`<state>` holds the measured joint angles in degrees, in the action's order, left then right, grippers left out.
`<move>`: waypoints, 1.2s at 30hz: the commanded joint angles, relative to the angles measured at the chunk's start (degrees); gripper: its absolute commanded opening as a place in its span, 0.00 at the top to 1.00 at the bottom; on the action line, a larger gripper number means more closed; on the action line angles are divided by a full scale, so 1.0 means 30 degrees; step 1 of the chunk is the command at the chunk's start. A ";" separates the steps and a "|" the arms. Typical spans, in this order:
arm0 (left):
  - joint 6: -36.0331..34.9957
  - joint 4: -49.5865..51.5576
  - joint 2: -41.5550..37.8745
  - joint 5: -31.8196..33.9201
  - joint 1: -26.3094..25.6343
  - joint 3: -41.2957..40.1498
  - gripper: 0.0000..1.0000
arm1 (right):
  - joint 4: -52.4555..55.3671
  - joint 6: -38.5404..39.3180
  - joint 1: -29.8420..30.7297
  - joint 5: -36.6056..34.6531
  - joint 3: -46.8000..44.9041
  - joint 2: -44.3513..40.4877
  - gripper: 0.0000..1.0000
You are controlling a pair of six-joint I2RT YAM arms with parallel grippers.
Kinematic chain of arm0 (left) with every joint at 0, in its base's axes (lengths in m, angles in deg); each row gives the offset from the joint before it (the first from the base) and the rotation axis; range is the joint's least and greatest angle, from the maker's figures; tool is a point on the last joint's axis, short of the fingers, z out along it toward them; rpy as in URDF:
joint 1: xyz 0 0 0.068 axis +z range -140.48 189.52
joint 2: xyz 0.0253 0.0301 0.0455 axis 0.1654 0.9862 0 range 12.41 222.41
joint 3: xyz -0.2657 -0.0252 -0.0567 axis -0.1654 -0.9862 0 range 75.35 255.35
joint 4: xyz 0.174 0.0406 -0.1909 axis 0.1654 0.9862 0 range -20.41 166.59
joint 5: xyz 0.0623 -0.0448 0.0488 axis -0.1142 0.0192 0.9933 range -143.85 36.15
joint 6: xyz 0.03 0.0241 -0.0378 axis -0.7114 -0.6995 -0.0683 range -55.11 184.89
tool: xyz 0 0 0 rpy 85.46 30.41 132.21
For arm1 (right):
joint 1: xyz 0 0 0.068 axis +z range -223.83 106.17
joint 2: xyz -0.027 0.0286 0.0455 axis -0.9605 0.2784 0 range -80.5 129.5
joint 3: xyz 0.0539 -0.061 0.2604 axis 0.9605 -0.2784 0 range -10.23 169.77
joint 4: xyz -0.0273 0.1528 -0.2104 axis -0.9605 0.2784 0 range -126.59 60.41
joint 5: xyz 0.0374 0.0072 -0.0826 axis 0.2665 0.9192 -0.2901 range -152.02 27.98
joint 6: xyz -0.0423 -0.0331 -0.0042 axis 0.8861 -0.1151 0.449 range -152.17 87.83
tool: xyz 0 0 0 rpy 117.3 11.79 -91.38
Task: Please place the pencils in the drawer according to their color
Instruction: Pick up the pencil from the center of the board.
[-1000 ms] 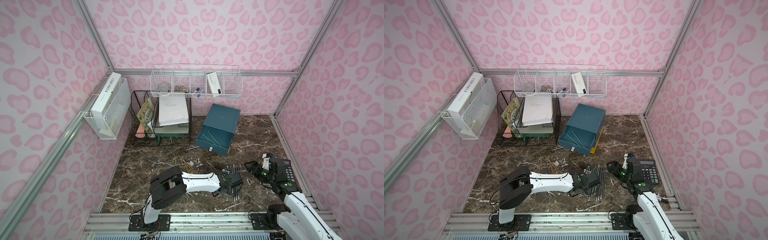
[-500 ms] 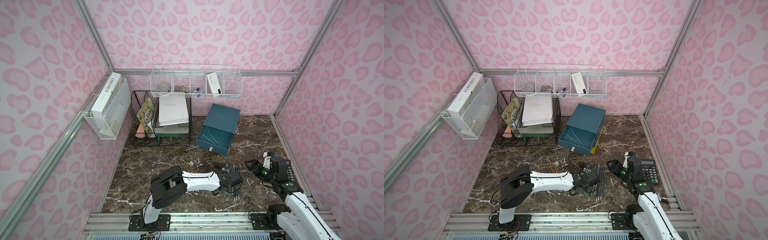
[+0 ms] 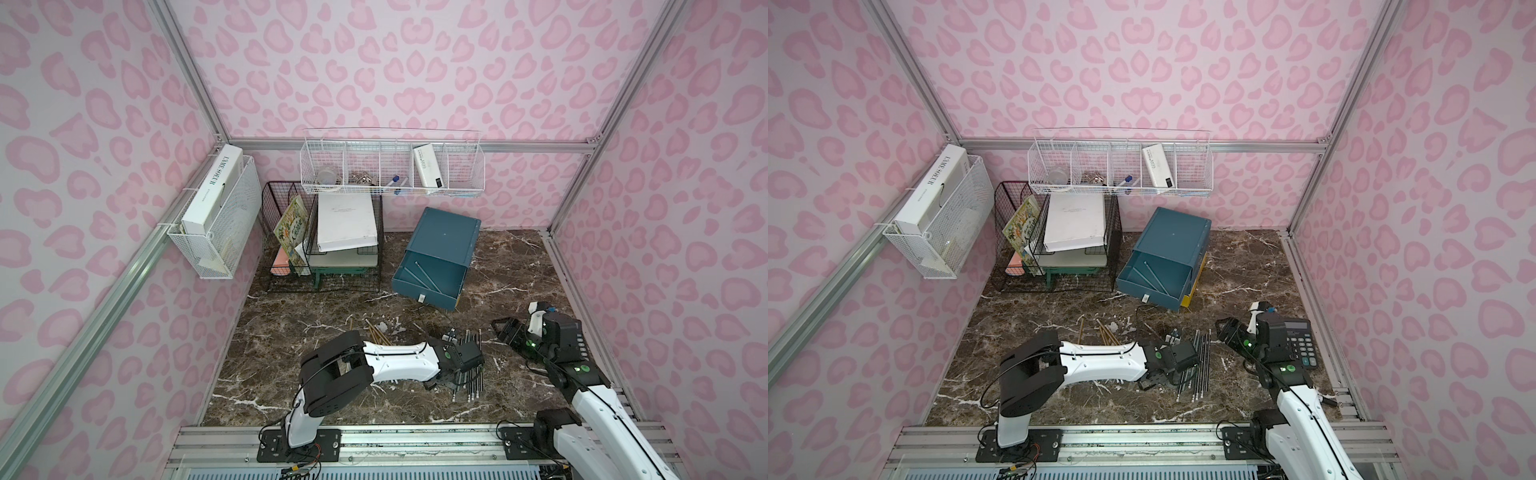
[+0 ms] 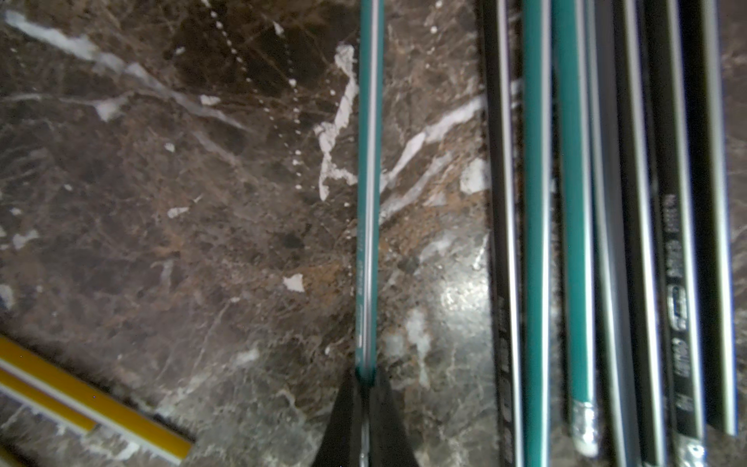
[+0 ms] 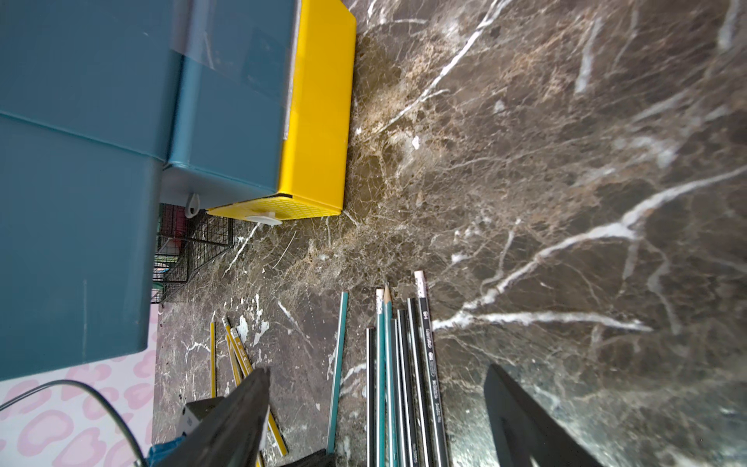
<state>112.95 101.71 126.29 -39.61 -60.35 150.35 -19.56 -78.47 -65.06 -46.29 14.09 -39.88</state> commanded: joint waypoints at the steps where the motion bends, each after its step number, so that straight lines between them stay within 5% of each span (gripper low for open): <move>1: -0.0067 0.0794 0.0220 -0.1230 0.0056 -0.0203 1.00 | 0.0283 0.0142 -0.0010 -0.0100 0.0265 -0.0064 0.18; 9: -0.1636 0.2519 -0.2044 -0.1023 0.0027 -0.0021 1.00 | 0.0305 0.0112 0.0005 -0.0132 0.0596 -0.0005 0.18; 25: -0.3490 0.5754 -0.8276 -0.4633 -0.1086 -0.0576 1.00 | -0.0884 0.0067 -0.0276 -0.0145 0.0943 0.0996 0.18; 36: -0.3155 0.6740 -1.0438 -0.3755 -0.1058 0.2493 1.00 | -0.1591 0.0405 -0.0896 0.0256 0.2031 0.2344 0.18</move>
<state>103.55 120.73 95.32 -52.82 -63.67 155.68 -22.83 -78.01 -67.46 -46.23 19.44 -33.37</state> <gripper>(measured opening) 0.068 0.822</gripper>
